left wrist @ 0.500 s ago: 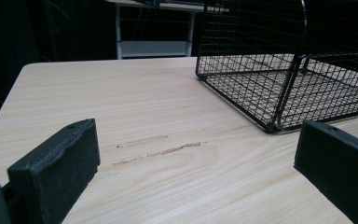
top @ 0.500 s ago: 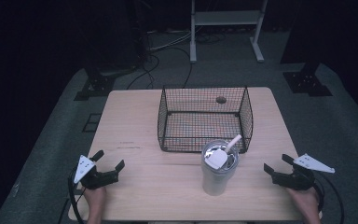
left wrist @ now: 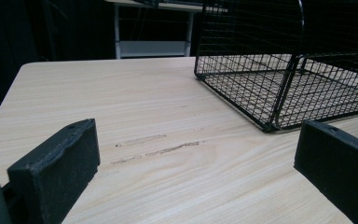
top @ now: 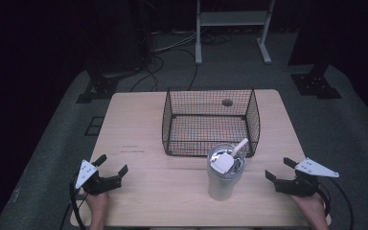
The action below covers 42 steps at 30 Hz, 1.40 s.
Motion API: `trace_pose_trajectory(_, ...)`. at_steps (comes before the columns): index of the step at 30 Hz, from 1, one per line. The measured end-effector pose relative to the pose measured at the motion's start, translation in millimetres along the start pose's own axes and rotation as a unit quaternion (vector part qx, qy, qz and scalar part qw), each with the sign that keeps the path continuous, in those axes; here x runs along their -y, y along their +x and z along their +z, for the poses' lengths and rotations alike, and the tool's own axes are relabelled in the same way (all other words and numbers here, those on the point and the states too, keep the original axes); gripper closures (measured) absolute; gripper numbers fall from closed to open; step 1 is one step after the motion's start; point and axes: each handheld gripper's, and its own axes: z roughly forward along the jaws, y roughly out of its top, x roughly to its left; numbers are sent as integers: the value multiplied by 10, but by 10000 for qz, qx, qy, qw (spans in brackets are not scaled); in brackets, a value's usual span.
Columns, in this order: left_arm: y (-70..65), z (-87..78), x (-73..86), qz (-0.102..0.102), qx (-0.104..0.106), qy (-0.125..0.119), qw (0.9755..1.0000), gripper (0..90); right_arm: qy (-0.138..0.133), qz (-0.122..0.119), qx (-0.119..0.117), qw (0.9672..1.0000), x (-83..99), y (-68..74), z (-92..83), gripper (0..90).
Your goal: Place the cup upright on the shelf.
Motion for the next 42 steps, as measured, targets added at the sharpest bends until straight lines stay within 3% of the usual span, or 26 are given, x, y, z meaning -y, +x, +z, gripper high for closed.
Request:
trace_pose_trajectory(10,15,-7,-1,-80,-21,-42,10000,0,37,-301,-353,9989,-74,228,-29,95)
trace_pose_trajectory(16,8,-6,-2,-76,-8,-35,10000,0,-6,-440,-704,9965,-126,402,-35,94)
trace_pose_trajectory(17,13,-10,-2,-90,-2,-49,9999,0,-28,-482,-849,9952,-144,465,-41,95)
trace_pose_trajectory(22,14,-9,-2,-85,-5,-43,10000,0,-31,-627,-996,9930,-189,569,-56,94)
trace_pose_trajectory(25,14,-6,-1,-94,-1,-44,9999,0,-59,-705,-1222,9900,-237,651,-66,94)
trace_pose_trajectory(42,18,-10,0,-93,9,-58,9999,0,-32,-763,-1835,9801,-279,925,104,88)
